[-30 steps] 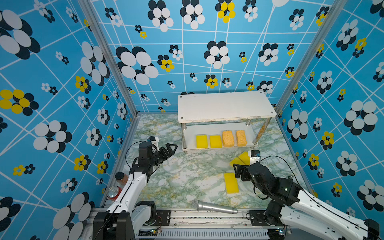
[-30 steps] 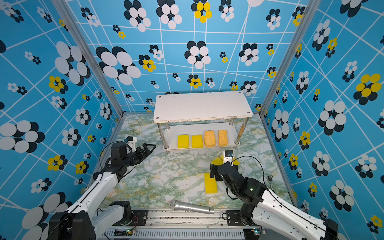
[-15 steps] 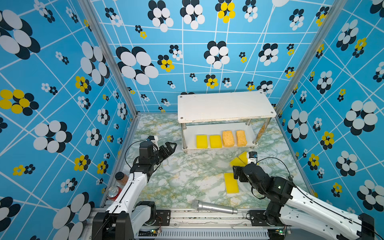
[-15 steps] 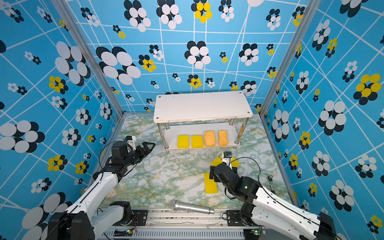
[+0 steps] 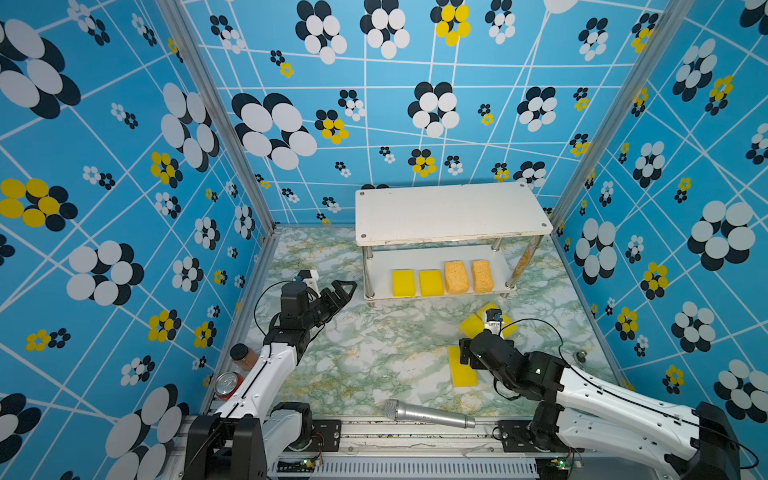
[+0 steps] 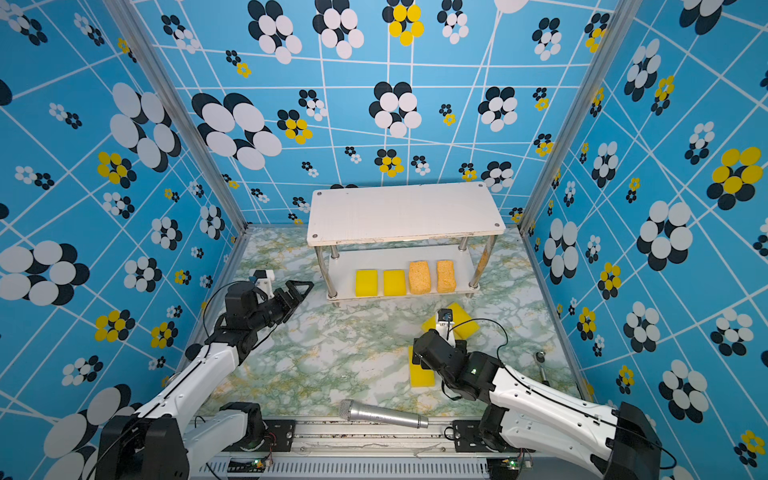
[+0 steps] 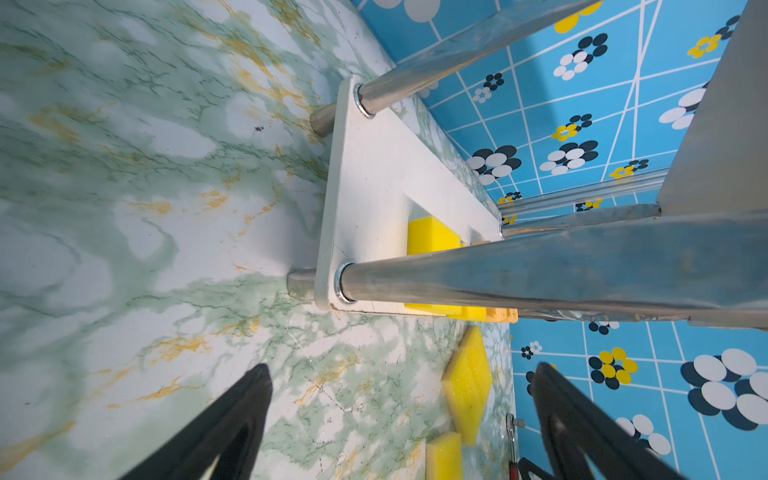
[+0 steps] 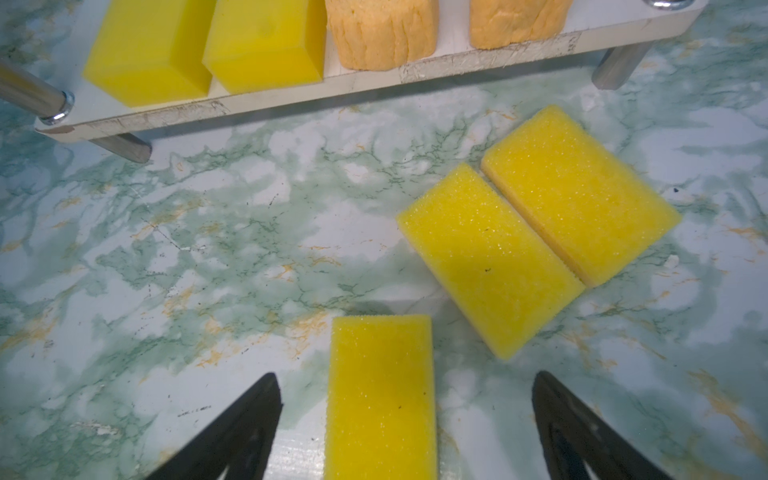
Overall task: Place and organize the cleaning sponges onto the shelf
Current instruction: 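Withdraw the right gripper from the shelf toward the yellow sponges on the table, then lower the right gripper onto the lone yellow sponge nearest the robot and close it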
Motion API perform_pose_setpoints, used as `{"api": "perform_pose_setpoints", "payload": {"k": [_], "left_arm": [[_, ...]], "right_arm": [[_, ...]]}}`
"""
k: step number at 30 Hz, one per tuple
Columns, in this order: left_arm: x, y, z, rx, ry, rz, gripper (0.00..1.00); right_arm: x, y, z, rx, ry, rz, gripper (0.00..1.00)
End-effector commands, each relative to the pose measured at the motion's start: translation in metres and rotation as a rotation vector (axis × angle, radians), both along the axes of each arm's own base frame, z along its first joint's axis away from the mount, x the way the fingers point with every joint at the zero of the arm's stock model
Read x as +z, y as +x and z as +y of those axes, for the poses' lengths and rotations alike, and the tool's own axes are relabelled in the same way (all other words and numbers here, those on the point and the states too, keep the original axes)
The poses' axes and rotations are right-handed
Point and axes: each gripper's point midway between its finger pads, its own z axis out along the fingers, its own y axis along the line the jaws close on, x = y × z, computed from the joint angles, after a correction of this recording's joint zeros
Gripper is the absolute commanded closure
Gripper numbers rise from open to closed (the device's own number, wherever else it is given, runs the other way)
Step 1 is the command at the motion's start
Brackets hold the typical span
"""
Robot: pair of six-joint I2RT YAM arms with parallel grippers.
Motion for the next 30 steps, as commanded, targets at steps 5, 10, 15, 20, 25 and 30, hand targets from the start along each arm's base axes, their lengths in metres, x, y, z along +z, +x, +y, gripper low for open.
{"api": "perform_pose_setpoints", "payload": {"k": [5, 10, 15, 20, 25, 30], "left_arm": [[0.002, -0.012, -0.014, -0.106, 0.041, 0.015, 0.01], [-0.003, -0.014, -0.017, -0.136, 0.048, 0.05, 0.01], [-0.008, -0.015, -0.018, -0.141, 0.048, 0.067, 0.01], [-0.01, -0.015, -0.018, -0.14, 0.041, 0.072, 0.01], [-0.01, -0.015, -0.019, -0.147, 0.037, 0.074, 0.01], [-0.01, -0.016, -0.02, -0.148, 0.032, 0.075, 0.01]], "right_arm": [[-0.022, -0.008, 0.006, -0.016, -0.085, 0.074, 0.03], [-0.035, -0.012, 0.014, -0.003, -0.108, 0.127, 0.02], [-0.041, -0.021, 0.017, 0.009, -0.109, 0.157, 0.01], [-0.05, -0.033, 0.019, 0.021, -0.106, 0.204, 0.01], [-0.061, -0.041, 0.025, 0.032, -0.127, 0.235, 0.01], [-0.073, -0.043, 0.033, 0.046, -0.151, 0.256, 0.01]]}}
